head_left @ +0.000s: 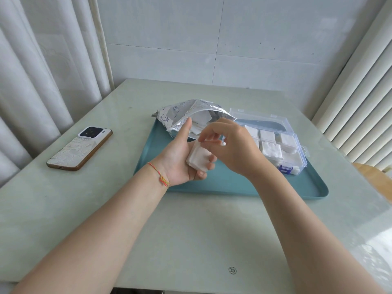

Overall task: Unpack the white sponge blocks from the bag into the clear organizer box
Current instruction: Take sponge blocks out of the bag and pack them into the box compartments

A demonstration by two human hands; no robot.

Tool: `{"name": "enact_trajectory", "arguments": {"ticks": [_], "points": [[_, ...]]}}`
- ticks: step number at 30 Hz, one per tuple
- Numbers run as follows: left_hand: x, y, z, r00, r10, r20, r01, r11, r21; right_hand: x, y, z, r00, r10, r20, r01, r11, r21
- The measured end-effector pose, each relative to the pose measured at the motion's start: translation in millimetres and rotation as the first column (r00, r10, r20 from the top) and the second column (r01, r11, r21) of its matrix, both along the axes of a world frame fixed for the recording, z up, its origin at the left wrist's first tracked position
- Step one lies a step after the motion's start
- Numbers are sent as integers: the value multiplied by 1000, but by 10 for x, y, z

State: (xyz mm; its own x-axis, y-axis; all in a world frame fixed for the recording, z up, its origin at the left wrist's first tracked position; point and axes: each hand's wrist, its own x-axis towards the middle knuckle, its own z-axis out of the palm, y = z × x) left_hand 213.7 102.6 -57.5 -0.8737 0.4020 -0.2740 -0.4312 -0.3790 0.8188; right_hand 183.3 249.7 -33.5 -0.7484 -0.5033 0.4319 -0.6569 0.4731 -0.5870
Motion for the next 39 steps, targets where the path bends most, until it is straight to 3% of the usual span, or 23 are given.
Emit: {"name": "enact_trajectory", "arguments": {"ticks": [5, 10, 17, 21, 25, 29, 32, 35, 39], "points": [[10, 7, 30, 998, 67, 12, -67, 998, 17, -29, 27, -5, 996, -41, -85, 41, 999, -6], [18, 10, 37, 991, 130, 43, -134, 986, 101, -23, 39, 2, 995, -71, -63, 70, 997, -10], [-33, -3, -24, 976, 209, 55, -213, 975, 68, -20, 53, 26, 997, -73, -32, 72, 997, -42], [-40, 7, -28, 941, 336, 42, -338, 940, 53, -12, 51, 17, 995, -95, -5, 94, 993, -64], [-45, 47, -26, 865, 474, -163, -492, 865, -97, -9, -1, 18, 941, -151, 304, 202, 968, -147], [-42, 80, -35, 802, 524, -286, -582, 792, -183, 1, 3, -9, 853, -177, 491, 231, 972, -52], [-40, 88, -17, 822, 523, -225, -559, 816, -146, -14, 30, -13, 809, -51, 586, 217, 952, -217], [-40, 64, -2, 887, 458, -60, -462, 884, -69, -16, 33, 13, 690, 150, 708, 194, 904, -380], [-44, 29, -18, 948, 318, 21, -318, 946, 67, -32, 30, -14, 573, 253, 779, 171, 893, -415]]}}
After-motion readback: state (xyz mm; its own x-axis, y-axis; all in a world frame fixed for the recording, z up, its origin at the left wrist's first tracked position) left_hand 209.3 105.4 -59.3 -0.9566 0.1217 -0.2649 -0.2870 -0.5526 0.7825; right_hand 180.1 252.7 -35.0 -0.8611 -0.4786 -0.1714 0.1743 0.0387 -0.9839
